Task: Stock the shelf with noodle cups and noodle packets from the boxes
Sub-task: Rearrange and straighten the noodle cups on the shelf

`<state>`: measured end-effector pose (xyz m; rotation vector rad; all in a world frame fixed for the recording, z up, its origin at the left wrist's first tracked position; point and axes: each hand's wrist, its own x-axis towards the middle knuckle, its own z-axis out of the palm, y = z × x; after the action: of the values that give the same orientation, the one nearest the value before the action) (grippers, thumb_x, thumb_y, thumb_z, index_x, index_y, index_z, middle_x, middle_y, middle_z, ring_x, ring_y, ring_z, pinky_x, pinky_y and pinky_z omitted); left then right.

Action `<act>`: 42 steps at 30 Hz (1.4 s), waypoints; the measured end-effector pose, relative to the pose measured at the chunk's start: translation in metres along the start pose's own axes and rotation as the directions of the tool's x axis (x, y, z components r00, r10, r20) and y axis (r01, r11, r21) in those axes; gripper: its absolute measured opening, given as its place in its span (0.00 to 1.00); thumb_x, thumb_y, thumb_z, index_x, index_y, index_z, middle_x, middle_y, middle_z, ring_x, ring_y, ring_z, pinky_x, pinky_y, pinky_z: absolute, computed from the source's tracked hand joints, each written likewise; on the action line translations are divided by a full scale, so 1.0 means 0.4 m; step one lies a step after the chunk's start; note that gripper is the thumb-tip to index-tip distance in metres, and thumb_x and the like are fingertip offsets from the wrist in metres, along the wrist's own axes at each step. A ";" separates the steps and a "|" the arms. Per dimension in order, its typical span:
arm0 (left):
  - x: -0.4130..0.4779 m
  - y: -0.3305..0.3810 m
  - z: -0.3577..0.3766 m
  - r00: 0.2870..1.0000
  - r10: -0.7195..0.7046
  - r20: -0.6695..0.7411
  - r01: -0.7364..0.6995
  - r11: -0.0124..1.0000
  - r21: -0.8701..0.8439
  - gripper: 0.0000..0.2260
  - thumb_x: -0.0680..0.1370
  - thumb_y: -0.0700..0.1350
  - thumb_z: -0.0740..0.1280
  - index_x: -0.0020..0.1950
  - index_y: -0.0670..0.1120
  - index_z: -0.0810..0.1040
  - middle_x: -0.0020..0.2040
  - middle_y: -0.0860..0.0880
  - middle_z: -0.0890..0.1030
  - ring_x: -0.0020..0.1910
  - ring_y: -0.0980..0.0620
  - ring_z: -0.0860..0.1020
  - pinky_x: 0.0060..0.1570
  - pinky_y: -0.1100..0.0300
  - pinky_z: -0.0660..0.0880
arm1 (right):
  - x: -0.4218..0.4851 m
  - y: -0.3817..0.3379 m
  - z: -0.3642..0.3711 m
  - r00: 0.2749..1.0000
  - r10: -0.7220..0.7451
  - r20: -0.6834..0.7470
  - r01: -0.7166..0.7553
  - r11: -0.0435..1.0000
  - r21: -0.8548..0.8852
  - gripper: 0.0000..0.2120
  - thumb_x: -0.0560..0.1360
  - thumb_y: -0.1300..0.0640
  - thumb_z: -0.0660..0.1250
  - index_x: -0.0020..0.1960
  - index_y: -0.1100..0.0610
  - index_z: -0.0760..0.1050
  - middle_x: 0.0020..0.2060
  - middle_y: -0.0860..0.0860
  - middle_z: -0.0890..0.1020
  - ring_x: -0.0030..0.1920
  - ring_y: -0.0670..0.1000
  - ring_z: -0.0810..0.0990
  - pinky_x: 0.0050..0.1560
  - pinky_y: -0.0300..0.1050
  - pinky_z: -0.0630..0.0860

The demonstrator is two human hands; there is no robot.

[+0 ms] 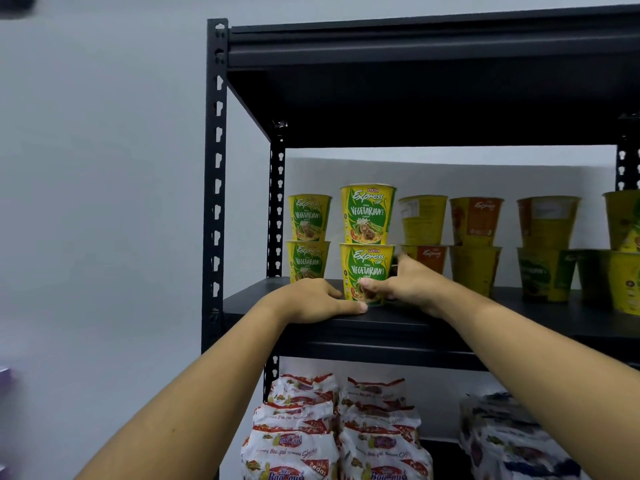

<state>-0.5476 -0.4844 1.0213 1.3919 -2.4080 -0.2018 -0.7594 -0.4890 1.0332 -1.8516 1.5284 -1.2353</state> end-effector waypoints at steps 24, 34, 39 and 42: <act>0.013 -0.007 0.005 1.000 -0.006 0.009 0.006 0.999 0.034 0.36 0.76 0.75 0.57 0.71 0.50 0.79 0.69 0.48 0.79 0.66 0.48 0.76 0.58 0.55 0.69 | 0.192 -0.020 0.060 0.995 0.066 -0.073 -0.088 0.924 -0.372 0.34 0.73 0.44 0.77 0.72 0.57 0.70 0.68 0.56 0.77 0.67 0.58 0.76 0.67 0.51 0.74; 0.007 0.001 0.003 1.000 -0.021 0.010 0.020 0.999 0.041 0.36 0.76 0.75 0.57 0.69 0.50 0.80 0.68 0.47 0.79 0.64 0.48 0.76 0.61 0.53 0.72 | 0.189 -0.019 0.066 0.995 0.060 -0.080 -0.090 0.879 -0.467 0.34 0.76 0.41 0.72 0.74 0.58 0.66 0.70 0.57 0.75 0.69 0.58 0.74 0.64 0.50 0.72; 0.009 -0.002 0.005 1.000 -0.018 0.006 0.018 0.999 0.043 0.37 0.75 0.76 0.57 0.70 0.51 0.80 0.68 0.48 0.79 0.64 0.48 0.76 0.61 0.52 0.72 | 0.190 -0.017 0.069 0.996 0.069 -0.060 -0.090 0.858 -0.505 0.28 0.76 0.38 0.70 0.67 0.57 0.72 0.60 0.56 0.80 0.54 0.55 0.80 0.52 0.47 0.75; 0.006 -0.007 0.004 1.000 -0.004 -0.011 0.005 1.000 0.031 0.35 0.76 0.75 0.58 0.70 0.51 0.80 0.66 0.49 0.80 0.63 0.49 0.77 0.60 0.53 0.73 | 0.181 -0.008 0.068 0.996 0.092 -0.001 -0.079 0.852 -0.518 0.28 0.76 0.37 0.70 0.66 0.56 0.74 0.57 0.54 0.80 0.54 0.55 0.79 0.55 0.48 0.76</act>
<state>-0.5470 -0.4878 1.0196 1.4081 -2.4091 -0.1586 -0.7353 -0.5612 1.0476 -2.0724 2.0570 -0.7983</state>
